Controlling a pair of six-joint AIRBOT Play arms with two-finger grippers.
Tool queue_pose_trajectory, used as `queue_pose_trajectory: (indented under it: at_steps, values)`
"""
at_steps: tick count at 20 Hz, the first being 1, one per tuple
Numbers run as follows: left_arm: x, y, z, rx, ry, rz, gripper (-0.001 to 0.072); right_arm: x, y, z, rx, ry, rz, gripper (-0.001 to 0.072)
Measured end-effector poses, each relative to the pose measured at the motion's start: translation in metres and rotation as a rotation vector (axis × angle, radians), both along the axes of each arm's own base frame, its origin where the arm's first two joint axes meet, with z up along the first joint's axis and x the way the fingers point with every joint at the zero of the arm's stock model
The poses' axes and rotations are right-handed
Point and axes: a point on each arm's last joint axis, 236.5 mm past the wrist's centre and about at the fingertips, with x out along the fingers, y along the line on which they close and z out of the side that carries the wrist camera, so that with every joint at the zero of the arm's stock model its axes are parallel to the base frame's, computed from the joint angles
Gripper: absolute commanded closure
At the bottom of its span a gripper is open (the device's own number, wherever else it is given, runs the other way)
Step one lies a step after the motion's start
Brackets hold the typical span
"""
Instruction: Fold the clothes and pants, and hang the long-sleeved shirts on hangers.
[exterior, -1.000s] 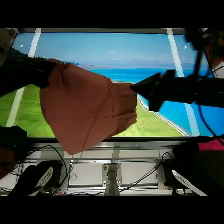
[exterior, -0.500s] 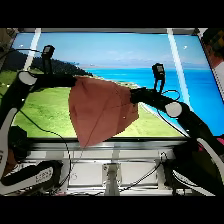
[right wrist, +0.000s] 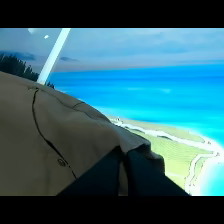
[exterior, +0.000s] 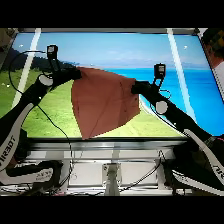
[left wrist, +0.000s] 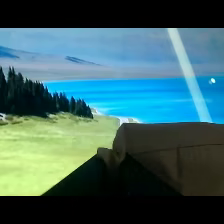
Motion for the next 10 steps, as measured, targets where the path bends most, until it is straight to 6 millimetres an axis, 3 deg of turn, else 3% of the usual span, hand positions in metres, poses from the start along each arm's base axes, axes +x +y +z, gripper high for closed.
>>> queue_pose_trajectory:
  at_steps: [1, 6, 10]
  values:
    - [0.003, 0.002, 0.002, 0.004, -0.016, 0.014, -0.0002, 0.005, -0.003, 0.006, 0.002, -0.028, -0.018, 0.0388]
    - [0.009, 0.014, 0.011, 0.011, -0.05, 0.052, 0.0003, 0.023, -0.035, 0.026, 0.0, -0.114, -0.114, 0.0387]
    - [-0.007, 0.019, 0.026, -0.016, -0.019, 0.004, 0.0005, 0.025, -0.089, -0.005, -0.012, 0.034, -0.17, 0.0387]
